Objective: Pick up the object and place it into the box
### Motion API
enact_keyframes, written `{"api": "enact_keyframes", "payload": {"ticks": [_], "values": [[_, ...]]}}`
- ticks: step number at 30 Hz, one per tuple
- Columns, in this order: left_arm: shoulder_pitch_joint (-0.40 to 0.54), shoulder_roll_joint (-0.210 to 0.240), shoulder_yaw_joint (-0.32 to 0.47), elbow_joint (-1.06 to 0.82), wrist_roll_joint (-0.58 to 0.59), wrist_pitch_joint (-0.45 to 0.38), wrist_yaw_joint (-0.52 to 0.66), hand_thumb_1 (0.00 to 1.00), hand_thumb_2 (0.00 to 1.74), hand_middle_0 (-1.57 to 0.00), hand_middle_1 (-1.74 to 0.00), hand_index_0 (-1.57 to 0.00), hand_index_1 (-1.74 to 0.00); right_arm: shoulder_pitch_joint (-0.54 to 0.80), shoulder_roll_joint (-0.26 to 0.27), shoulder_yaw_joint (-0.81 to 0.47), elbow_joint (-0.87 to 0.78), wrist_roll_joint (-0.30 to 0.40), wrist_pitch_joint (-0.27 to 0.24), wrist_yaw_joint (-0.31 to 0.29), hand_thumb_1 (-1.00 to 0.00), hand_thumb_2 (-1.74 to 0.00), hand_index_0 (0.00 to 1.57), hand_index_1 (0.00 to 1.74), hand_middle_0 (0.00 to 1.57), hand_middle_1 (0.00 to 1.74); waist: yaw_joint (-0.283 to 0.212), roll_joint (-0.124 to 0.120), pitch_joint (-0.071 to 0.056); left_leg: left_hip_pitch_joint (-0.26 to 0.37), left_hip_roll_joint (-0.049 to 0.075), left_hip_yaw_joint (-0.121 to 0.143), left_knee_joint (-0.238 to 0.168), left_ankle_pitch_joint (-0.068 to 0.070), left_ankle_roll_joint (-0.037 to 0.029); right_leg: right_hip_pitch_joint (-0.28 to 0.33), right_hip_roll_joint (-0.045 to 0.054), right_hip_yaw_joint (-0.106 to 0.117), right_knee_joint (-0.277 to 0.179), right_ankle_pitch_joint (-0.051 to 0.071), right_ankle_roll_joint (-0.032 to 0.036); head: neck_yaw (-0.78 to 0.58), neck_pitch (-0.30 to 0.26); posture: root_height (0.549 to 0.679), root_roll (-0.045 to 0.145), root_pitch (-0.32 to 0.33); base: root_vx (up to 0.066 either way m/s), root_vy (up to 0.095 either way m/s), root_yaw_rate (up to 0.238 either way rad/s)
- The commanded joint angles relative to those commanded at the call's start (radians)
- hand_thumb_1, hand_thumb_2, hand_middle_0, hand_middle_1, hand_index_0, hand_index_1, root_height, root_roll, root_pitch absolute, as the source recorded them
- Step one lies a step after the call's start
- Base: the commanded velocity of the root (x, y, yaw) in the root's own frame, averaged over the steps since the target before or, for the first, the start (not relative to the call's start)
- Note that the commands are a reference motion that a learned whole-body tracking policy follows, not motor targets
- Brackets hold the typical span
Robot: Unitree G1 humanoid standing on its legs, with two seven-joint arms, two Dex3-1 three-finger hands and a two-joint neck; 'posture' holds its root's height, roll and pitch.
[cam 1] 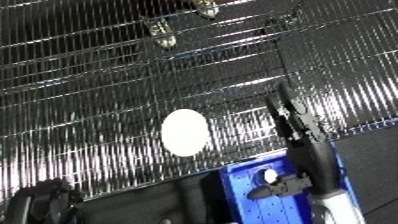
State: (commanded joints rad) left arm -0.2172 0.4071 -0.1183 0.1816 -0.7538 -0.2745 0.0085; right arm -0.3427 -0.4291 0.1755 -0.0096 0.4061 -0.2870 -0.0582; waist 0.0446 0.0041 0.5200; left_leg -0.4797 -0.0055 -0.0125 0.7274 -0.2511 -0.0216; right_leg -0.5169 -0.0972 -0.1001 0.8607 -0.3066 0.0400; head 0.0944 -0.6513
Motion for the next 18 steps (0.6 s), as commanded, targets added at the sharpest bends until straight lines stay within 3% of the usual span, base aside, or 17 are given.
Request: {"api": "enact_keyframes", "payload": {"ticks": [9, 18], "values": [[-0.029, -0.002, -0.009, 0.018, 0.002, -0.005, 0.023, 1.00, 1.74, -1.57, -1.74, -1.57, -1.74, -0.049, 0.001, 0.028, 0.042, -0.029, 0.037, -0.002, 0.00, 0.00, 0.00, 0.00, 0.00, 0.00, 0.017, 0.003, 0.000, -0.024, -0.008, -0.002, 0.028, -0.006, -0.0020, -0.023, -0.0086, -0.010, 0.025, -0.004, -0.0003, -0.037, -0.065, 0.626, 0.065, 0.026, 0.027, 0.008, 0.095], [-0.045, 0.005, -0.016, 0.040, -0.013, -0.006, 0.022, 1.00, 1.74, -1.57, -1.74, -1.57, -1.74, -0.106, 0.006, 0.059, 0.085, -0.056, 0.064, -0.025, 0.00, 0.00, 0.00, 0.00, 0.00, 0.00, 0.043, 0.010, 0.000, -0.048, -0.019, -0.009, 0.051, -0.013, 0.0025, -0.048, -0.0189, -0.024, 0.057, -0.017, -0.0033, -0.034, -0.056, 0.621, 0.063, 0.030, 0.025, 0.011, 0.125]]}}
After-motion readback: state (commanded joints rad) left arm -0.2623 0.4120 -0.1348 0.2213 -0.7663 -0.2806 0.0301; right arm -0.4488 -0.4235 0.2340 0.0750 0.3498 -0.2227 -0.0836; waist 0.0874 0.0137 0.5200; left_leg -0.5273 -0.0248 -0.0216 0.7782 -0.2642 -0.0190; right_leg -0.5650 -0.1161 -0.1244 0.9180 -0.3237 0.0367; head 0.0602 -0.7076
